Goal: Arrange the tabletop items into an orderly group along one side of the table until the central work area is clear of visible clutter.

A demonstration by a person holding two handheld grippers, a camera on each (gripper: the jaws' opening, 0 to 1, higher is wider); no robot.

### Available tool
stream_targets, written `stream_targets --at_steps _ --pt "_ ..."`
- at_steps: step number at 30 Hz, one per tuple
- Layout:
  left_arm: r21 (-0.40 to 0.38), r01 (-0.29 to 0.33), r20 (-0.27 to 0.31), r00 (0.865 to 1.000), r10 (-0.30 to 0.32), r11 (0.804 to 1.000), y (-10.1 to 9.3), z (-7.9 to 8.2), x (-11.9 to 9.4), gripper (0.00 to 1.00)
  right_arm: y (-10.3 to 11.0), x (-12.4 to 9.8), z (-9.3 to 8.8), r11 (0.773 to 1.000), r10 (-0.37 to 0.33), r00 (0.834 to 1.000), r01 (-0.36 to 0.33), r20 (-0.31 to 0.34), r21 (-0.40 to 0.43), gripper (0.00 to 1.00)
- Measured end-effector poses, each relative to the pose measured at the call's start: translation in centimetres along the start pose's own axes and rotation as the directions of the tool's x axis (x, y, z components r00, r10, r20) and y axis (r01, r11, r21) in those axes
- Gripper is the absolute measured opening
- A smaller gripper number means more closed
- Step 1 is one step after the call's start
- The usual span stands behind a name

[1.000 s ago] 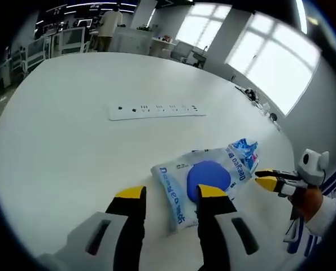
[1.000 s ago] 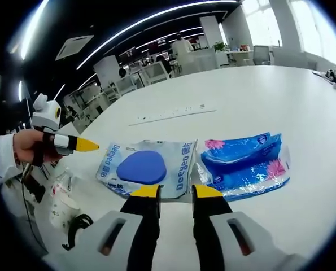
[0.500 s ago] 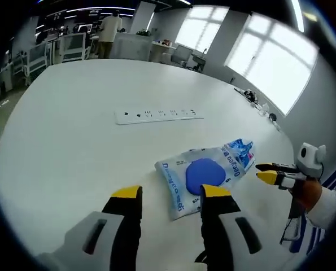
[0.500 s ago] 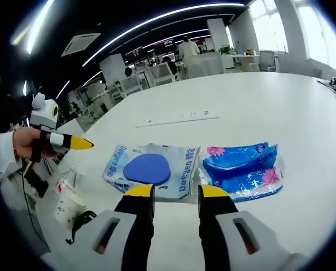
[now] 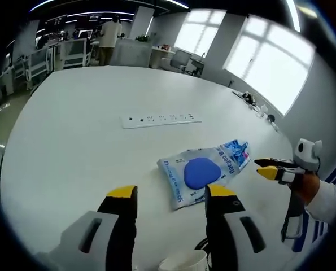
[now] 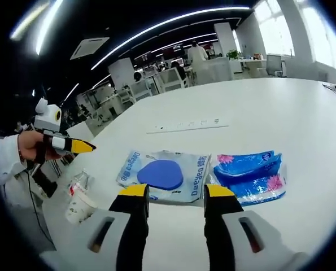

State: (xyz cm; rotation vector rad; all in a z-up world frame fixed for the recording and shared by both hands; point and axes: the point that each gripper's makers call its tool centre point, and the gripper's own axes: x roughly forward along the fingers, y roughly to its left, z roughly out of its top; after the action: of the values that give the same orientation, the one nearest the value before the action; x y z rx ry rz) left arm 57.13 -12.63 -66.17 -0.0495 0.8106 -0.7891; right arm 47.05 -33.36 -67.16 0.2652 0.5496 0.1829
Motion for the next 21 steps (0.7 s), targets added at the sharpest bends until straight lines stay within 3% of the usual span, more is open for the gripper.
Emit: stream_targets --at_steps 11,21 --pt "0.012 0.0 0.04 0.999 -0.001 1.0 0.3 0.1 -2.7 0.53 1.6 -0.6 0.2 0.998 0.056 0.998 -0.057 -0.011 -0.03 0.5" --pt "0.007 -0.001 0.053 0.999 0.001 1.0 0.4 -1.3 -5.8 0.57 3.1 -1.0 1.0 0.991 0.112 0.994 -0.113 -0.013 -0.067 0.54"
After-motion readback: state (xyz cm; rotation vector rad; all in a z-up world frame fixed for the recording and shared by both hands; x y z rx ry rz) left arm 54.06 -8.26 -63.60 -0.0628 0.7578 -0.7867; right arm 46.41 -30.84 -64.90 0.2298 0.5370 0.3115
